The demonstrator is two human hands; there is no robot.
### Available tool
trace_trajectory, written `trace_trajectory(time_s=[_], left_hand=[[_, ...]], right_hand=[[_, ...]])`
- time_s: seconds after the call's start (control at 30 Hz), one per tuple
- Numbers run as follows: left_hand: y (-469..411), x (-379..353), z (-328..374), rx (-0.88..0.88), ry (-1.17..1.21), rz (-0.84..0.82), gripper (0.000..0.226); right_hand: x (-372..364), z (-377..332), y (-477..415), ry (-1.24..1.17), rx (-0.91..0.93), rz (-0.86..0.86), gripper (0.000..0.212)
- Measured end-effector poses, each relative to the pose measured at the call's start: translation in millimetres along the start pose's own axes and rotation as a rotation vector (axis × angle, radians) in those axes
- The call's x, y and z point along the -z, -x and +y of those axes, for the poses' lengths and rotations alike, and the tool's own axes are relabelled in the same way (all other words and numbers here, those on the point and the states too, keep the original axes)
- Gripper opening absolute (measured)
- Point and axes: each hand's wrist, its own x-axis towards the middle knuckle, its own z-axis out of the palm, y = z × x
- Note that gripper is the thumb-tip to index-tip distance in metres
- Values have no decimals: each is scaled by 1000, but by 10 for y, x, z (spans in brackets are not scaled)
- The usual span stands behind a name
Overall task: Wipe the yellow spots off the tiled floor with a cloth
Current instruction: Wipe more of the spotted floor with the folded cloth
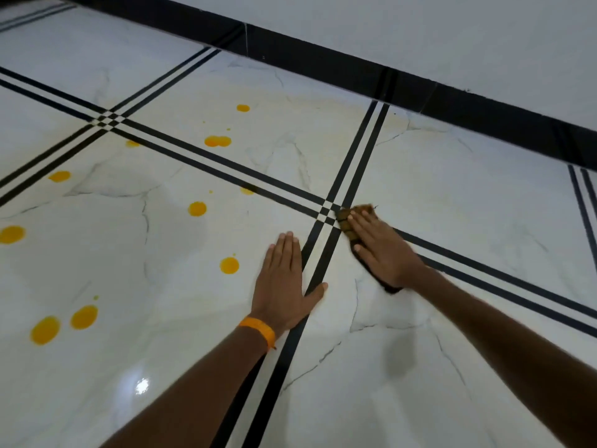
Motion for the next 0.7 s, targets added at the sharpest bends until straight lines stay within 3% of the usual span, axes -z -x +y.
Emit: trace_trajectory(time_s=[0.07,0.13,0.17,0.2,0.3,0.33,0.4,0.47,0.53,0.6,0.7], left_hand=[[93,-13,-44,-18,-8,19,98],[69,-22,-51,-26,-20,34,98],[59,-22,-43,-37,-25,33,98],[64,-29,-42,-41,-31,30,98],[59,-12,-60,-31,-4,23,98],[54,-1,-55,-28,2,22,99],[67,20,-42,-40,-15,0,99],[72,29,-52,-31,-33,2,99],[57,35,-41,-15,-42,-7,98],[130,81,-26,-4,-39,-4,95],[430,184,-154,32,42,32,88]], right_hand=[[16,159,-259,-35,-221,56,84],[-27,-22,-602,-49,-561,101,76],[-42,-223,-739,-58,-628,102,72],[-54,-444,-801,-76,-566,110,69],[-82,-815,-491,-92,11,22,67],[-72,-730,-322,-83,128,-5,67],[-62,-416,-109,-53,51,2,69],[-51,-225,-45,-59,-246,67,76],[-102,-377,-96,-66,-412,95,80],[-170,-707,-49,-85,-391,118,77],[-218,-966,111,-101,-215,115,74]])
